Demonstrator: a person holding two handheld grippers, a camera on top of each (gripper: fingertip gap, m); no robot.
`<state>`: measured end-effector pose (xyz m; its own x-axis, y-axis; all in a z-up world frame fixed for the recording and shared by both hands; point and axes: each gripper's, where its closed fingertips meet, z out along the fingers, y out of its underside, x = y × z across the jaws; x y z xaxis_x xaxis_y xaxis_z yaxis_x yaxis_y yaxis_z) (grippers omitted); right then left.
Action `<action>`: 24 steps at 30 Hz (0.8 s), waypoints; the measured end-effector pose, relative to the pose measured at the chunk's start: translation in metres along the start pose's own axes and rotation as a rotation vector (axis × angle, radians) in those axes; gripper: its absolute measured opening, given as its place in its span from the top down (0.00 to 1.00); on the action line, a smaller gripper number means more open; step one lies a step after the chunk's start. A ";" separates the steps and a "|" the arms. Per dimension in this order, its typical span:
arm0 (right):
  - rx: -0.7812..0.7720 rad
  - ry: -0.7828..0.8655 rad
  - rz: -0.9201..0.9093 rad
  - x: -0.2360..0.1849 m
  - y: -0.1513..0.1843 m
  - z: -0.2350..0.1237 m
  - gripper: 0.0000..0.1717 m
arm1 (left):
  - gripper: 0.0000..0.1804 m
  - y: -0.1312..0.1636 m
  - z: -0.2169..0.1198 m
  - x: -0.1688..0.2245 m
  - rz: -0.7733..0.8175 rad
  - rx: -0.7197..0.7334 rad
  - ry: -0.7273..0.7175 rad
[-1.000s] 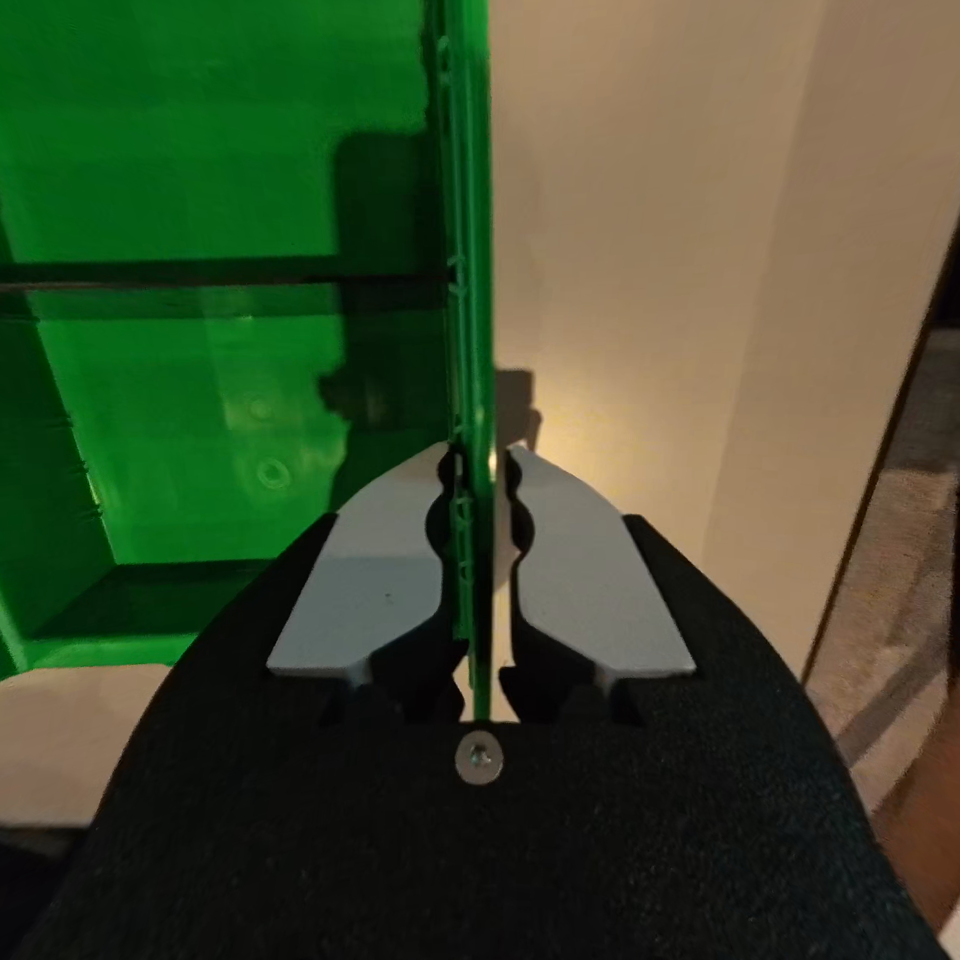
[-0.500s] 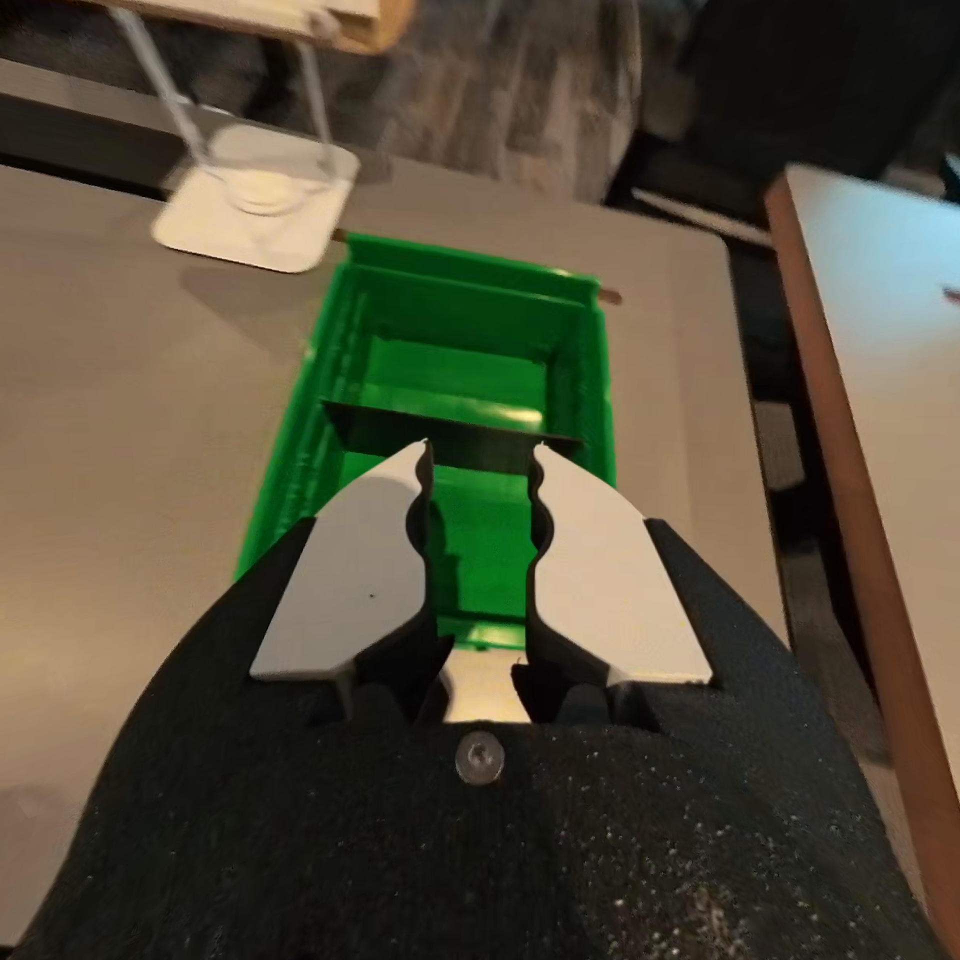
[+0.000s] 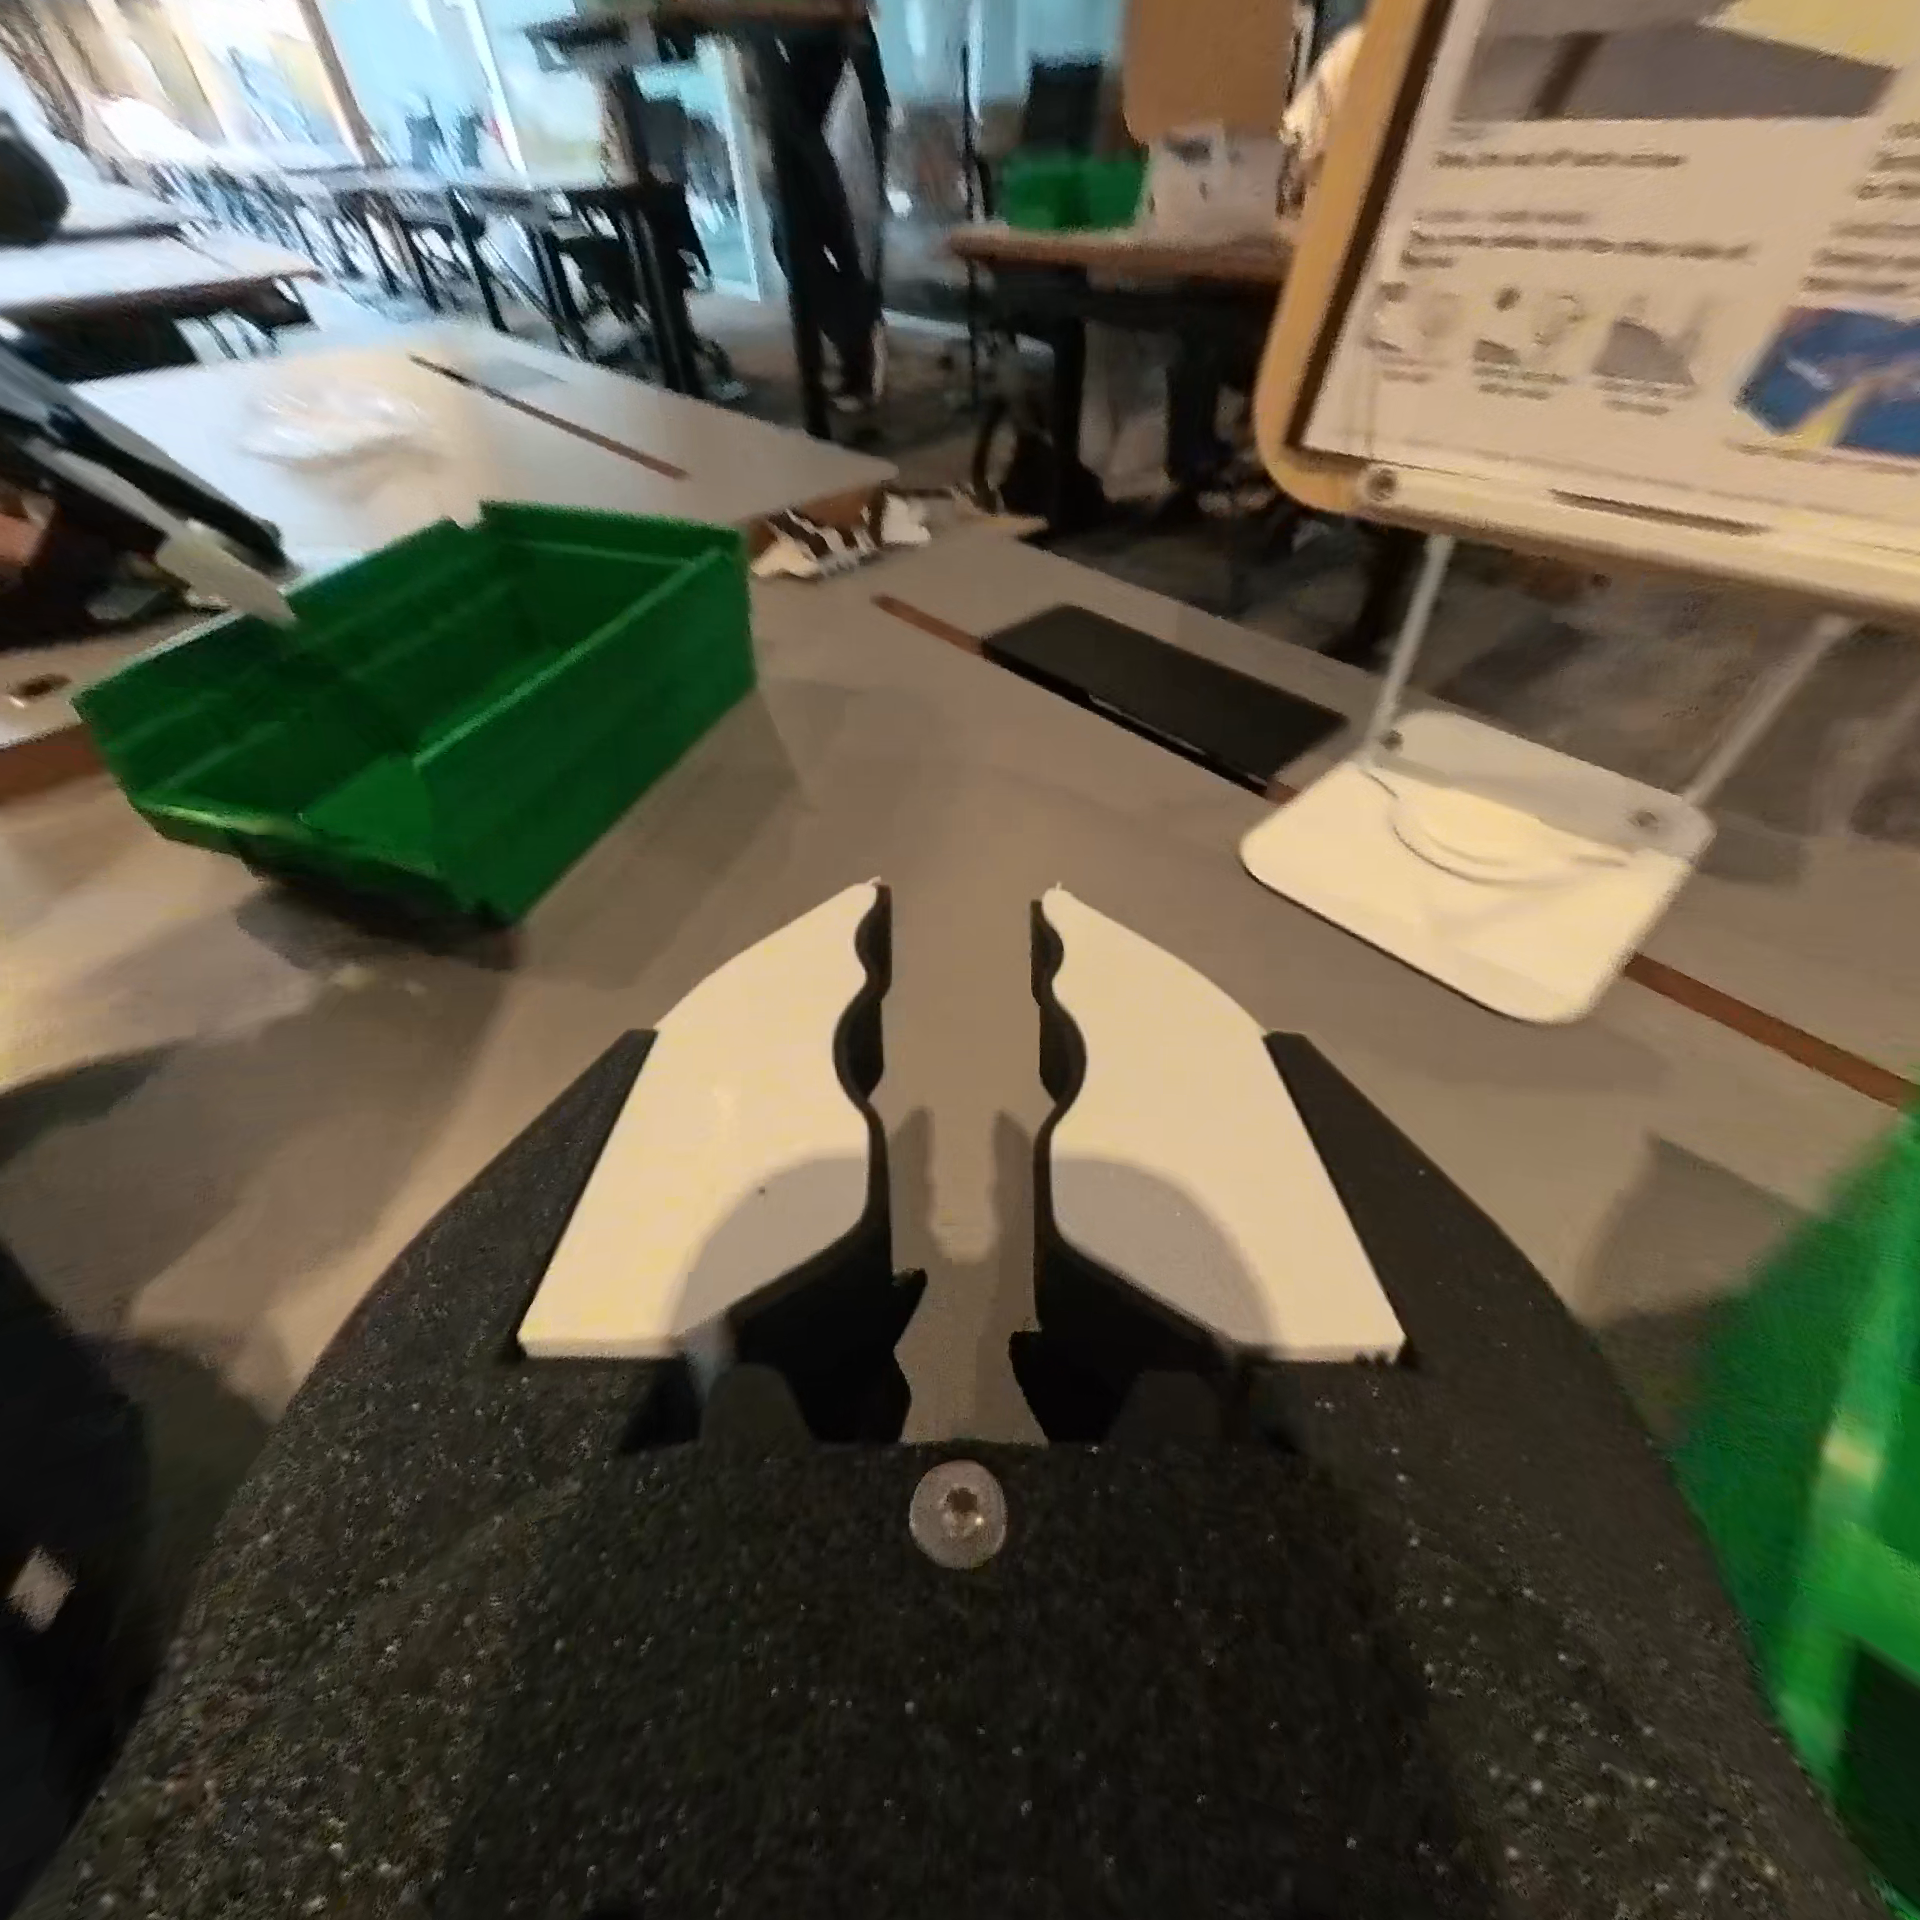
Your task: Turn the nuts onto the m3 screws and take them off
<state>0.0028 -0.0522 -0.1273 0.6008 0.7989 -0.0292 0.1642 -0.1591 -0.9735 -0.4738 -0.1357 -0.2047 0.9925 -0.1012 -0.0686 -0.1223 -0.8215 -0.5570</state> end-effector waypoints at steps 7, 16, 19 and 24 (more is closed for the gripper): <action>0.169 -0.073 0.042 -0.005 0.017 0.094 0.79 | 0.81 -0.008 0.023 0.086 0.023 -0.035 0.238; 0.246 -0.024 -0.152 0.000 0.036 0.126 0.82 | 0.83 0.012 0.073 0.098 -0.293 -0.297 0.197; 0.249 0.001 -0.184 0.001 0.042 0.122 0.82 | 0.85 0.011 0.085 0.099 -0.298 -0.355 0.158; 0.252 0.014 -0.167 0.007 0.045 0.116 0.83 | 0.87 0.018 0.097 0.102 -0.353 -0.466 0.105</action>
<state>-0.0765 0.0135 -0.1975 0.5926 0.7937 0.1372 0.0630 0.1241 -0.9903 -0.3751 -0.1066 -0.3024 0.9708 0.1872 0.1501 0.2043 -0.9730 -0.1078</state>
